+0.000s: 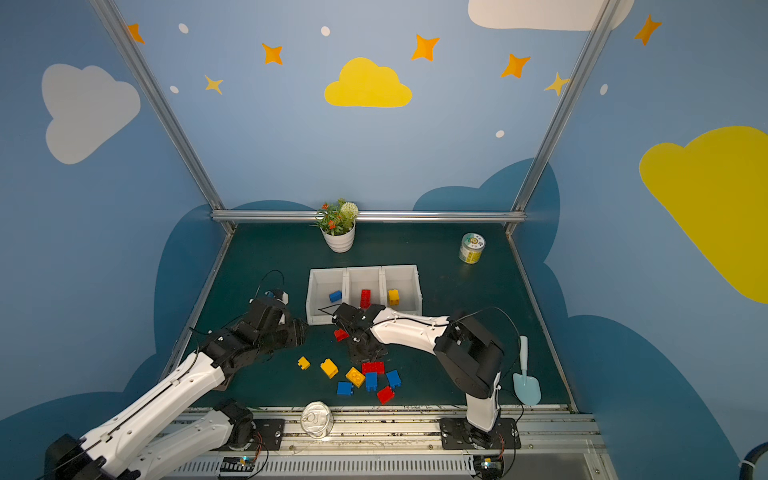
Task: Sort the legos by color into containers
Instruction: 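Carry the yellow brick to the farthest-along compartment and release it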
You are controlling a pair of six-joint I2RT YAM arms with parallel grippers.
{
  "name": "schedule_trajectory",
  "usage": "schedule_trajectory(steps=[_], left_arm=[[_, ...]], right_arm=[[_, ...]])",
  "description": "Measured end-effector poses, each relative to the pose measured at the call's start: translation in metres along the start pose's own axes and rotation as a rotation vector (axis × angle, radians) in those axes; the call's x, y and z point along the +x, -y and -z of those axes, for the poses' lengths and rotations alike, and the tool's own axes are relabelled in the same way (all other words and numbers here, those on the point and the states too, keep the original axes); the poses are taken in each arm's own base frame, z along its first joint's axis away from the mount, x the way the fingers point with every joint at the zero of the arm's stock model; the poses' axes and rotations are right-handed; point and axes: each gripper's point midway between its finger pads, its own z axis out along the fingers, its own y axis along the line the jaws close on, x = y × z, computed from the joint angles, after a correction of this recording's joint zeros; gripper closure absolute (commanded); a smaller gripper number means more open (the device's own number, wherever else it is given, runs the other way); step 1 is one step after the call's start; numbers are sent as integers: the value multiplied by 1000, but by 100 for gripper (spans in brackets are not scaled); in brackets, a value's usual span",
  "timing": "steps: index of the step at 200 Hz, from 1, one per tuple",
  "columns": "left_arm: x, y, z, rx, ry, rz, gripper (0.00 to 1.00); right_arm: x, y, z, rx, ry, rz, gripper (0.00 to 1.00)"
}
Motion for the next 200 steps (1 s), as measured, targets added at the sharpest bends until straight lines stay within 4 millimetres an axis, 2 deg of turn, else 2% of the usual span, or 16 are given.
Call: schedule_trajectory(steps=[42,61,77,91,102,123,146,170,200], left_arm=[[1,1,-1,4,-8,9,35],[2,1,-2,3,-13,17,35],[1,1,-2,7,-9,21,35],[3,0,-3,11,-3,25,35],[7,-2,-4,10,-8,29,35],[12,-5,-5,9,-19,34,35],[12,-3,-4,17,-16,38,35],[13,-2,-3,32,-14,42,35],[15,-3,-3,35,-18,44,35]], right_arm=[[-2,-3,8,-21,11,38,79],[-9,-5,28,-46,43,62,79],[-23,0,58,-76,105,63,79],[-42,14,88,-96,187,47,79],[-60,33,111,-97,261,17,79],[-86,74,131,-46,351,-30,78],[-104,107,126,25,356,-53,78],[-126,130,103,87,309,-63,78],[-141,151,77,135,237,-87,75]])
